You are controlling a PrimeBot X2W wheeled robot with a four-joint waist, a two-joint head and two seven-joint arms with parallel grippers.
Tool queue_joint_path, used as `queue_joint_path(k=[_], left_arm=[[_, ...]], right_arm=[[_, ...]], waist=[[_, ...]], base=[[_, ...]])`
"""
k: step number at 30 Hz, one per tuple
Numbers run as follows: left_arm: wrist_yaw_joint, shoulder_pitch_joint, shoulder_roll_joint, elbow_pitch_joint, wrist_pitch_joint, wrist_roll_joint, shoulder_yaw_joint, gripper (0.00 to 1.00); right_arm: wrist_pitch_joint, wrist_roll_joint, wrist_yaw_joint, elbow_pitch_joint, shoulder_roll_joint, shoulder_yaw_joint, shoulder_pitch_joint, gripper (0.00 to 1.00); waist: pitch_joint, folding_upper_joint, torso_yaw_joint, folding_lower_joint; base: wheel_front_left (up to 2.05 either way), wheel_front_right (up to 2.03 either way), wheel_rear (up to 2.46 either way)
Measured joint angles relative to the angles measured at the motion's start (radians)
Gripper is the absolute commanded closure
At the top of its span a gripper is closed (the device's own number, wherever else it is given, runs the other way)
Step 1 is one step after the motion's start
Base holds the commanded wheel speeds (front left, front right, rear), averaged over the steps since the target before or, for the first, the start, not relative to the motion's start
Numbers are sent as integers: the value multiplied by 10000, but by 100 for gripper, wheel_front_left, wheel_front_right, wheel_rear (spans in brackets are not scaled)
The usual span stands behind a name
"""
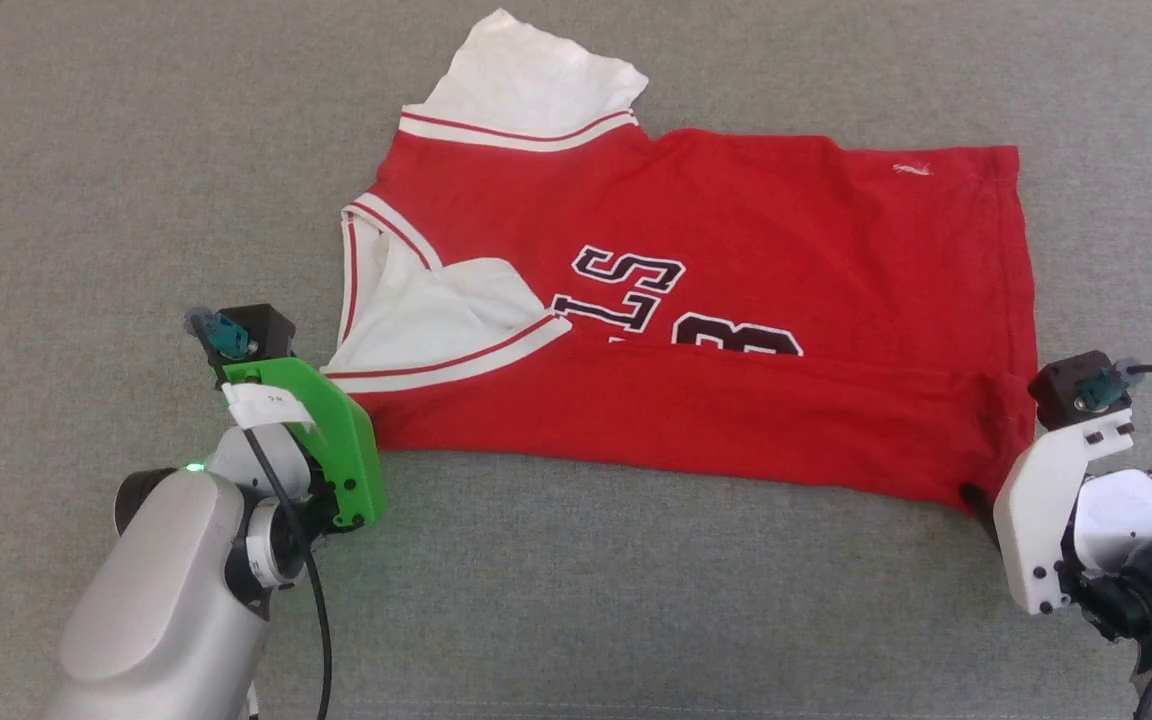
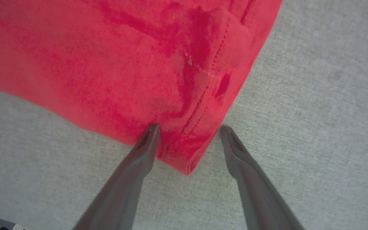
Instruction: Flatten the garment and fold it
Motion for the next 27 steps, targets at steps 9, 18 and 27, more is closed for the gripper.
queue_joint_path(k=[9,18,27], left_arm=[[0,10,-2,-79,-188,-10,52,100],[94,448,42,-468,-481,-497,552,100],[499,1569,253,-1785,-456,-633,784,100]], right_arm=[[102,527,0,378,-422,349,-386,100],[-59,986,4,232,-341,-412,-430,100],[408,1210,6,-562,-756,-1139,226,100]], waist=[[119,0,101,0],[-412,0,58,1],[-1356,0,126,1]], base=[[0,0,0],[0,0,0],[0,0,0]])
